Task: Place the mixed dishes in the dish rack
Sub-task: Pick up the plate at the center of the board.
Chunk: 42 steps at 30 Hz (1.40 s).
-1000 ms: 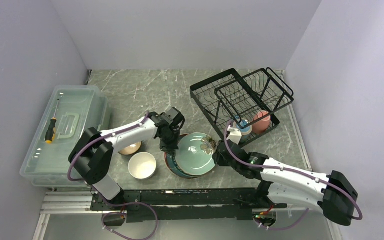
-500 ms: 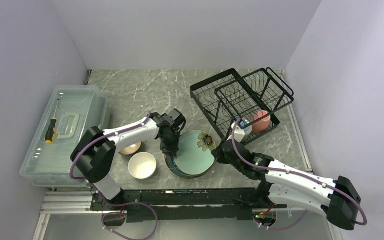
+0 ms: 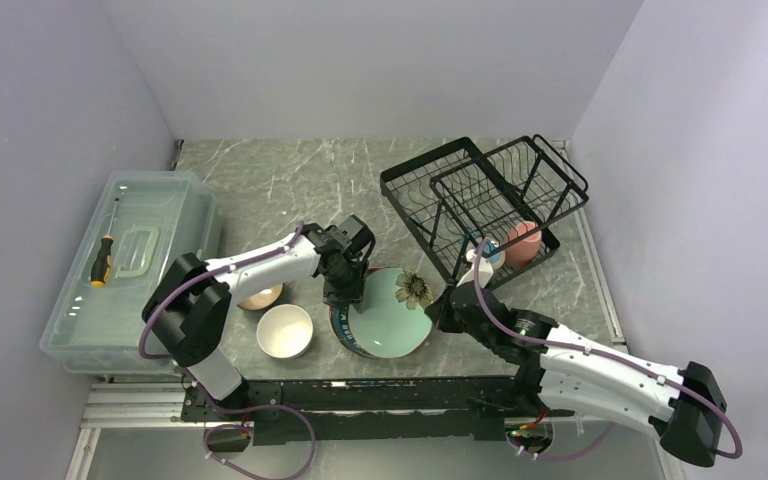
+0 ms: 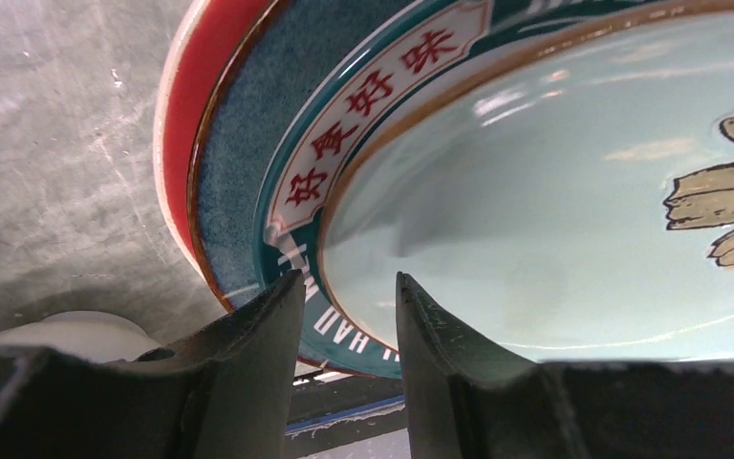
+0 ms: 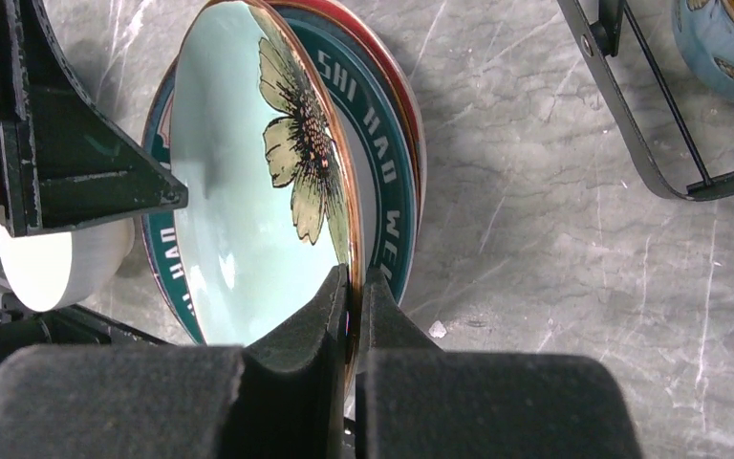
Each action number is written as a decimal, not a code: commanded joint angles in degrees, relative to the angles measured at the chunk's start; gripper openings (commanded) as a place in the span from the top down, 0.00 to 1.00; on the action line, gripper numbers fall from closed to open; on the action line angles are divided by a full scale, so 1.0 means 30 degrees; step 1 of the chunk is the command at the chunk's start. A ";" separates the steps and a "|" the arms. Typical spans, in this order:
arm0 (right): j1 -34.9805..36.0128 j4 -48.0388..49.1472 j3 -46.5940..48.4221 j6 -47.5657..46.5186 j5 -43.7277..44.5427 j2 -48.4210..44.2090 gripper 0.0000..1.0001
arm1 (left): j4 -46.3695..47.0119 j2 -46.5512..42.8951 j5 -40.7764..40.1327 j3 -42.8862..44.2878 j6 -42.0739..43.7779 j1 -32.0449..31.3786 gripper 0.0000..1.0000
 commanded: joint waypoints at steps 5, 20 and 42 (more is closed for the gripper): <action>0.0055 -0.0396 0.0927 -0.0811 0.1064 -0.1422 1.00 | -0.0539 -0.0629 -0.1095 0.0963 0.0143 -0.0053 0.53; 0.0052 -0.0921 0.0735 -0.0213 0.1822 -0.1712 1.00 | 0.1243 -0.0119 0.0854 0.0309 -0.0151 -0.0162 0.53; 0.0040 -0.1079 0.0001 0.0649 0.1581 -0.1880 1.00 | 0.2062 0.0579 0.0809 -0.0574 -0.0251 -0.0430 0.81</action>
